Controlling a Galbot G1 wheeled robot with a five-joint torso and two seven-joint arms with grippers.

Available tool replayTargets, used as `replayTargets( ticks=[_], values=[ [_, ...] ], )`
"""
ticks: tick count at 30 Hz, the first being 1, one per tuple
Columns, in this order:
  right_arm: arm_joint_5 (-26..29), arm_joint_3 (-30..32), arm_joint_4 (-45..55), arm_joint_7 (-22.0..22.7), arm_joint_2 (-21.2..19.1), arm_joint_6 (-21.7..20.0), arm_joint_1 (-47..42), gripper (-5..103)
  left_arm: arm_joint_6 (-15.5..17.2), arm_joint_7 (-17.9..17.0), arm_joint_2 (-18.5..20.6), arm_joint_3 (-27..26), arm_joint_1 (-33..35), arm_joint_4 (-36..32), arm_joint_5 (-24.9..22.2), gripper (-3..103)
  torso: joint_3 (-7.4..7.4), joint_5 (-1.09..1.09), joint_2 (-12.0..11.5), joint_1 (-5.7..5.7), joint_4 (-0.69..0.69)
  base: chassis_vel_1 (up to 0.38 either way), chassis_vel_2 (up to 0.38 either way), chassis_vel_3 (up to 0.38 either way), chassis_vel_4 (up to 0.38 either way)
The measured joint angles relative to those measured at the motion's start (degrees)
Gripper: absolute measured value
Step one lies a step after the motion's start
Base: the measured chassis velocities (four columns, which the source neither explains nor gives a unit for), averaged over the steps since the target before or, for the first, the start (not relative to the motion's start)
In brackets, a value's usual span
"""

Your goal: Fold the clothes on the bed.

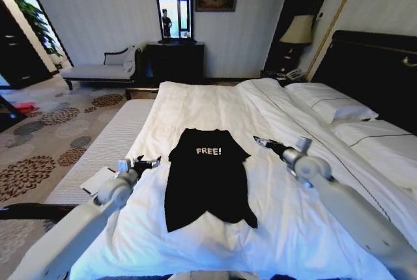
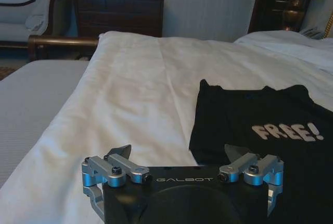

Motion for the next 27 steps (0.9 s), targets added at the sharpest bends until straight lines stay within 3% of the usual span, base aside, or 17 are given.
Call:
replayTargets(
  ticks=[5, 9, 15, 19, 21, 22, 25, 27],
  values=[
    [-2.2, 7.9, 4.1, -1.2, 2.2, -0.3, -11.5, 100, -0.6, 1.8, -1.5, -6.7, 10.1, -3.6, 1.4, 100, 0.01, 0.00, 0.0, 0.02, -0.01, 0.000, 0.000, 0.000, 0.000],
    [-5.7, 13.1, 7.4, -2.7, 5.6, -0.5, -18.8, 100, -1.5, 6.5, -4.6, -13.0, 19.9, -7.9, 4.4, 100, 0.00, -0.01, 0.0, 0.00, 0.02, 0.000, 0.000, 0.000, 0.000],
    [-10.5, 13.9, 8.5, -3.3, 9.5, -0.2, -22.5, 100, -2.5, 11.6, -6.1, -18.8, 30.2, -13.0, 4.5, 103, 0.01, 0.00, 0.0, 0.01, 0.02, 0.000, 0.000, 0.000, 0.000],
    [-12.4, 15.9, 9.6, -3.4, 11.6, -0.1, -25.7, 100, -2.9, 13.3, -5.6, -19.6, 34.3, -14.9, 2.6, 99, 0.01, 0.00, 0.0, 0.01, 0.05, 0.000, 0.000, 0.000, 0.000],
    [-13.1, 17.8, 10.4, -3.6, 13.0, 0.0, -28.0, 100, -3.4, 14.3, -5.3, -19.5, 36.6, -15.7, 2.0, 98, 0.00, -0.01, 0.0, 0.01, -0.13, 0.000, 0.000, 0.000, 0.000],
    [-13.1, 17.8, 10.4, -3.6, 13.0, 0.0, -28.0, 100, -3.4, 14.3, -5.3, -19.5, 36.6, -15.7, 2.0, 98, 0.00, -0.01, 0.0, 0.01, -0.13, 0.000, 0.000, 0.000, 0.000],
    [-13.9, 18.4, 10.9, -3.6, 14.1, 0.1, -29.1, 100, -4.2, 15.8, -6.6, -20.2, 41.0, -16.4, 1.7, 98, 0.01, 0.00, 0.0, 0.01, 0.03, 0.000, 0.000, 0.000, 0.000],
    [-14.1, 18.4, 11.1, -3.6, 14.5, 0.1, -29.3, 100, -4.5, 16.3, -7.3, -20.3, 42.5, -16.5, 1.8, 98, 0.01, -0.01, 0.0, 0.01, 0.04, 0.000, 0.000, 0.000, 0.000]
  ],
)
